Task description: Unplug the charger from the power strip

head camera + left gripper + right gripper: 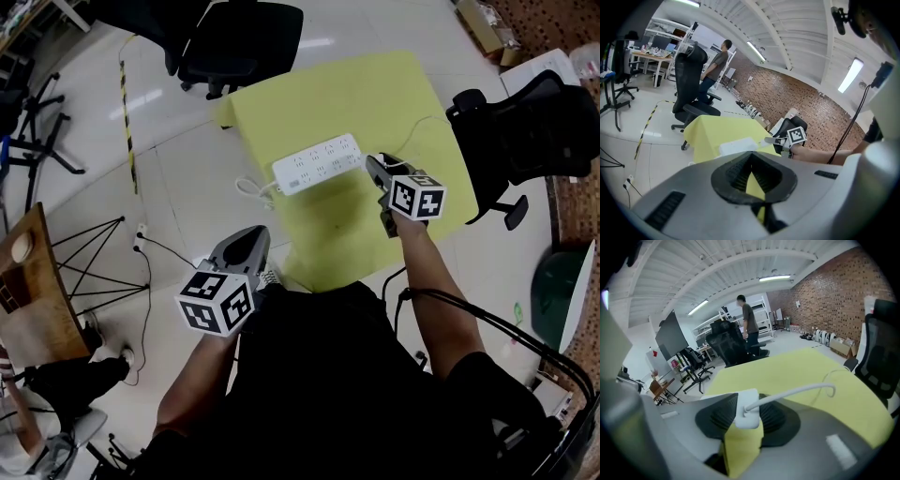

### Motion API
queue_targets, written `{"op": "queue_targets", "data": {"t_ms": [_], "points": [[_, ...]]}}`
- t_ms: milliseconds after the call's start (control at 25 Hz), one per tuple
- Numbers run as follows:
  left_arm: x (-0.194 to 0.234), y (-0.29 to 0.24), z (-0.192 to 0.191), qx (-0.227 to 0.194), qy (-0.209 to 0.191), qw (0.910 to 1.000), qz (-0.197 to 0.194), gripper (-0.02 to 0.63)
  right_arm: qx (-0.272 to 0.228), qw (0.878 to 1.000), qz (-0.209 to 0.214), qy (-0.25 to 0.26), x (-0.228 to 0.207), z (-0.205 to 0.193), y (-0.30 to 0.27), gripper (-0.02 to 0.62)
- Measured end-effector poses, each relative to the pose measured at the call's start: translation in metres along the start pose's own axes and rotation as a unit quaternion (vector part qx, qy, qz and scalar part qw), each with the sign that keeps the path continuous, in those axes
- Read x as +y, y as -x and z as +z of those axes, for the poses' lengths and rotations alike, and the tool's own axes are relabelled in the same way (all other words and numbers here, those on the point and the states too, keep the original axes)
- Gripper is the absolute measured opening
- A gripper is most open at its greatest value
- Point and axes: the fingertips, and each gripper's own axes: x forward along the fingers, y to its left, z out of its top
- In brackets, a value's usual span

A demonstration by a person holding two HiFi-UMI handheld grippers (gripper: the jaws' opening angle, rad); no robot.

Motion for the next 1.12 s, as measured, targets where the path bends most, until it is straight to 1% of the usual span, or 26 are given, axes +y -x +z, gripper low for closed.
{"op": "queue_targets", "data": {"t_ms": [200, 360, 480, 640, 800, 880, 960, 1040, 1080, 1120], "points": [[-0.012, 0.001, -0.001, -0.003, -0.015, 0.9996, -0.026, 0.006, -0.008, 1.0, -0.015, -0.011, -0.003, -0.013, 0.034, 0.138], [-0.024, 0.003, -0.003, -0.002, -0.035, 0.9981, -0.051, 0.006, -0.023, 0.999, -0.038, -0.021, -0.01, -0.022, 0.068, 0.137], [-0.033, 0.005, -0.006, -0.001, -0.049, 0.9969, -0.062, 0.006, -0.04, 0.997, -0.057, -0.035, -0.021, -0.022, 0.094, 0.137], [-0.044, 0.006, -0.006, -0.01, -0.059, 0.9967, -0.055, 0.006, -0.052, 0.996, -0.064, -0.033, -0.038, -0.025, 0.122, 0.138], [-0.064, 0.003, -0.006, -0.035, -0.055, 0.9975, -0.027, 0.006, -0.042, 0.997, -0.056, -0.028, -0.075, -0.03, 0.132, 0.138], [-0.07, -0.006, -0.013, -0.038, -0.039, 0.9985, -0.008, 0.006, -0.038, 0.998, -0.045, -0.033, -0.098, -0.032, 0.126, 0.138], [-0.079, -0.02, -0.026, -0.041, 0.007, 0.9991, 0.007, 0.006, -0.029, 0.998, -0.025, -0.046, -0.121, -0.036, 0.118, 0.138], [-0.096, -0.036, -0.036, -0.052, 0.058, 0.9968, 0.018, 0.006, -0.016, 0.998, 0.002, -0.067, -0.143, -0.041, 0.114, 0.138], [-0.107, -0.044, -0.039, -0.058, 0.067, 0.9957, 0.026, 0.006, -0.009, 0.997, 0.017, -0.077, -0.152, -0.044, 0.113, 0.138], [-0.12, -0.053, -0.042, -0.063, 0.064, 0.9953, 0.035, 0.006, -0.002, 0.996, 0.033, -0.085, -0.16, -0.046, 0.111, 0.138]]}}
